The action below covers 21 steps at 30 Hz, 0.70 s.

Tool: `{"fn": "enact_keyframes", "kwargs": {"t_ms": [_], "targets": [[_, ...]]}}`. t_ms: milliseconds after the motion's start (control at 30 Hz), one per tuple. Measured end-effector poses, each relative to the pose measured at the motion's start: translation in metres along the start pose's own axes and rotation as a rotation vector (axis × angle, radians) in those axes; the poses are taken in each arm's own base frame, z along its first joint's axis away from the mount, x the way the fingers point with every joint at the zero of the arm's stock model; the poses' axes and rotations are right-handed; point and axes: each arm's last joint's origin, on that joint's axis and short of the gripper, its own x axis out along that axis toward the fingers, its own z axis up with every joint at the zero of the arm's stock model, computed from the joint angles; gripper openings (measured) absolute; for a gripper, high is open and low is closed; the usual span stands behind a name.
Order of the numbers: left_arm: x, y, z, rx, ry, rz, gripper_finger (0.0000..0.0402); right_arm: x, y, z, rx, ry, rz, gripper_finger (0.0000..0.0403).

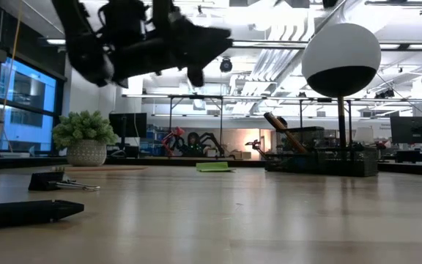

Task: Pick and place office supplies into organizer
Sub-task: Put the black pen into the black desk organizer

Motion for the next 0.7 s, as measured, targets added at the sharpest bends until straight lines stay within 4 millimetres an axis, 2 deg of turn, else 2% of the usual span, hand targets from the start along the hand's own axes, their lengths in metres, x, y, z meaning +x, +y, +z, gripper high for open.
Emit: {"fn": "enact_keyframes", "kwargs": {"t_ms": [167,333,500,700], "targets": [[0.02,0.003,0.015,-0.011,-0.064,-0.038,0.0189,0.004,0.018,0.005,-0.084,-0.063,0.008,0.0019],[0.032,0.002,0.033,0.006,-0.148,-0.066,0.0246,0.014,0.033,0.005,-0.154,-0.089,-0.004,0.002],[0.04,-0.002,0.043,-0.014,-0.199,-0.044,0.026,0.023,0.043,0.004,-0.195,-0.12,-0.011,0.0019],[0.041,-0.002,0.043,-0.026,-0.216,-0.001,0.0226,0.039,0.048,-0.008,-0.221,-0.049,-0.069,0.0019]]}}
